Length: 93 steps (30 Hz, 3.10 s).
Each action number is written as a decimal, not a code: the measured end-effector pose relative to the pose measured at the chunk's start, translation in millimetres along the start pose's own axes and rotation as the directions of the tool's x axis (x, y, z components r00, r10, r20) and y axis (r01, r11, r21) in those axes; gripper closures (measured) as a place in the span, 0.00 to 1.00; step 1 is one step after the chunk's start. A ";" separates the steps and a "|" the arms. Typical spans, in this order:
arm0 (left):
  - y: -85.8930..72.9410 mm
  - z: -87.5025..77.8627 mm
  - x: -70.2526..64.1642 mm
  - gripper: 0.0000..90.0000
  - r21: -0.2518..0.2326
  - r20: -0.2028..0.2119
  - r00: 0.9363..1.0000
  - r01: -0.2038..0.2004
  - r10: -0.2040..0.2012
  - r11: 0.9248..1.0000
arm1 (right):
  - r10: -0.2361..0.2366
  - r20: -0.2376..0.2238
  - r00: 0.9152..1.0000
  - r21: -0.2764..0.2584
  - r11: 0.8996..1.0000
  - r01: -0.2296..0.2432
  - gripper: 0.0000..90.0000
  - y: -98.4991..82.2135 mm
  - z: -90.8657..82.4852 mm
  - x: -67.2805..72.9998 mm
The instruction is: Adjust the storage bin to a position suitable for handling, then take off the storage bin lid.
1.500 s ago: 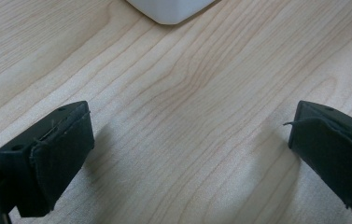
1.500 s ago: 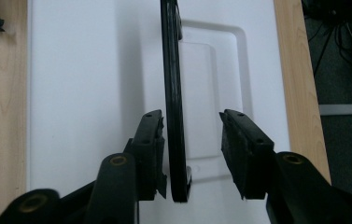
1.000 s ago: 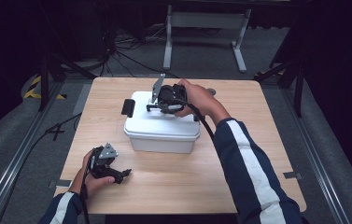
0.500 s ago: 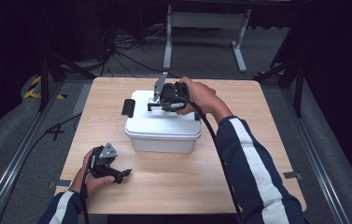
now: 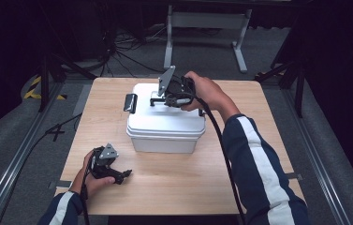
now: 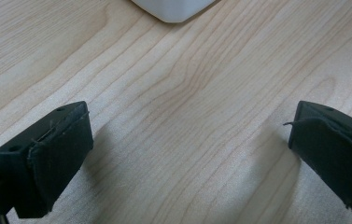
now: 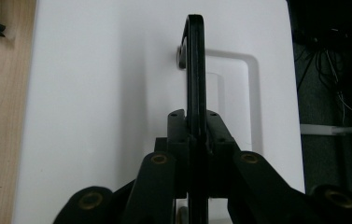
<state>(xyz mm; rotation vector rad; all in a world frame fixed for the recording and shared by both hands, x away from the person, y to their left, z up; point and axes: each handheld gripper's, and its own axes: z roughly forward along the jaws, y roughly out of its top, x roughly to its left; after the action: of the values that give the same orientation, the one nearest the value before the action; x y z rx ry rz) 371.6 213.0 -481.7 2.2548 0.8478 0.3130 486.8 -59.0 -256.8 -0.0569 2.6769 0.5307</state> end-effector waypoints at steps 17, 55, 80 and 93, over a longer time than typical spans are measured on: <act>0.1 0.2 0.2 0.00 0.001 0.002 1.000 0.000 0.000 1.000 | 0.015 0.027 1.000 -0.044 0.999 -0.014 0.93 -23.4 -33.8 0.4; 0.1 0.9 -0.5 0.00 -0.006 -0.006 1.000 0.003 -0.003 1.000 | 0.243 0.148 0.959 -0.032 0.970 -0.241 0.93 -175.4 -112.8 3.7; 0.2 0.7 -0.3 0.00 -0.002 -0.007 1.000 -0.001 0.001 1.000 | 0.322 0.133 0.937 -0.001 0.946 -0.325 0.93 -237.5 -81.0 15.8; 0.1 0.7 -0.4 0.00 -0.002 -0.008 1.000 0.000 0.000 1.000 | 0.373 0.089 0.923 0.020 0.926 -0.376 0.93 -258.0 -40.1 18.8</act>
<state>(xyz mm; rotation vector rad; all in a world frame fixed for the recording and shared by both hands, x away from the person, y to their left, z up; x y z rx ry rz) 371.6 212.3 -482.1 2.2530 0.8505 0.3228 484.3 -312.4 -322.6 0.4884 2.6211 0.5825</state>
